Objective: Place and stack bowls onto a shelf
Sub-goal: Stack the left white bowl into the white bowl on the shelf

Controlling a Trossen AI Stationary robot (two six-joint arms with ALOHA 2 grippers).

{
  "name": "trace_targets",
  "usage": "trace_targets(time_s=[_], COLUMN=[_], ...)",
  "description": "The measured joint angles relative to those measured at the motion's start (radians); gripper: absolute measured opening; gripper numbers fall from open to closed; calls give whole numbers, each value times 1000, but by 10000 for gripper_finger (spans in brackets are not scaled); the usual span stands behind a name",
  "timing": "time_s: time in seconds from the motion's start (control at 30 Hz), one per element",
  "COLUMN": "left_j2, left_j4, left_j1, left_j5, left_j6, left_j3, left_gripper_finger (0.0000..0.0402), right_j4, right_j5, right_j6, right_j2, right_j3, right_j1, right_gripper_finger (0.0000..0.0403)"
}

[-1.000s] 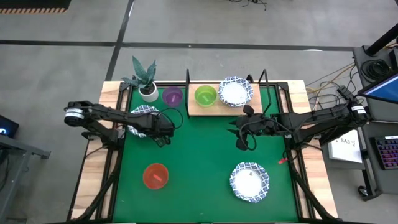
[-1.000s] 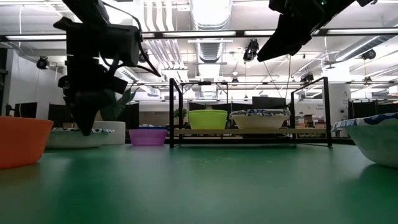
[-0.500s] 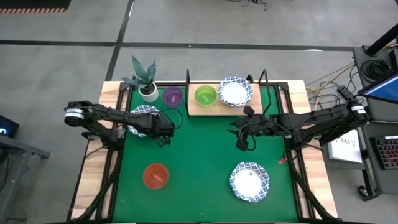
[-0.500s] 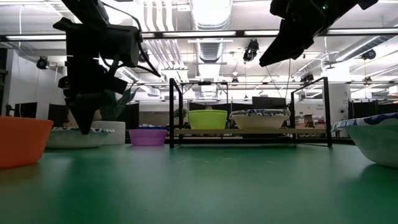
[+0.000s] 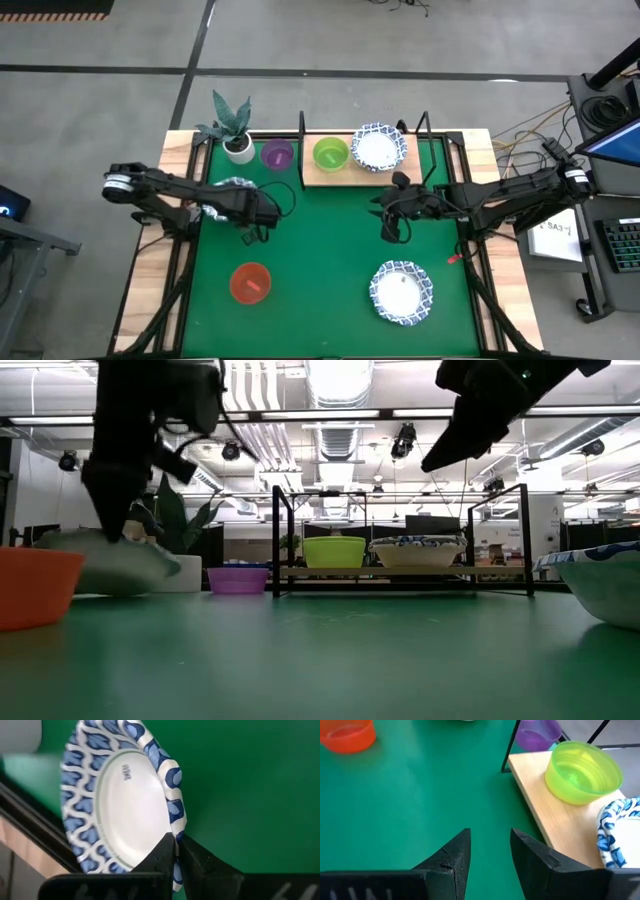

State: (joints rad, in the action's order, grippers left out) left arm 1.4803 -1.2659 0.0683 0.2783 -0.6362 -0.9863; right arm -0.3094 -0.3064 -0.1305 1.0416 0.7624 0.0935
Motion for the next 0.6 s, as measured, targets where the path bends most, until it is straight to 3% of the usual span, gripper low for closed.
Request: trace_targets(time_s=[0.4, 0.6], left_j2=[0, 0], left_j4=[-15, 1], left_j1=[149, 189], left_j5=[62, 34], left_j6=[177, 278], left_j3=[-295, -418], left_gripper_finger=[0, 0], right_j4=[-60, -114], right_j5=[1, 1], right_j6=[-7, -3], right_j2=[-2, -50], right_j3=[0, -1], right_j1=[85, 138], right_gripper_finger=[125, 129])
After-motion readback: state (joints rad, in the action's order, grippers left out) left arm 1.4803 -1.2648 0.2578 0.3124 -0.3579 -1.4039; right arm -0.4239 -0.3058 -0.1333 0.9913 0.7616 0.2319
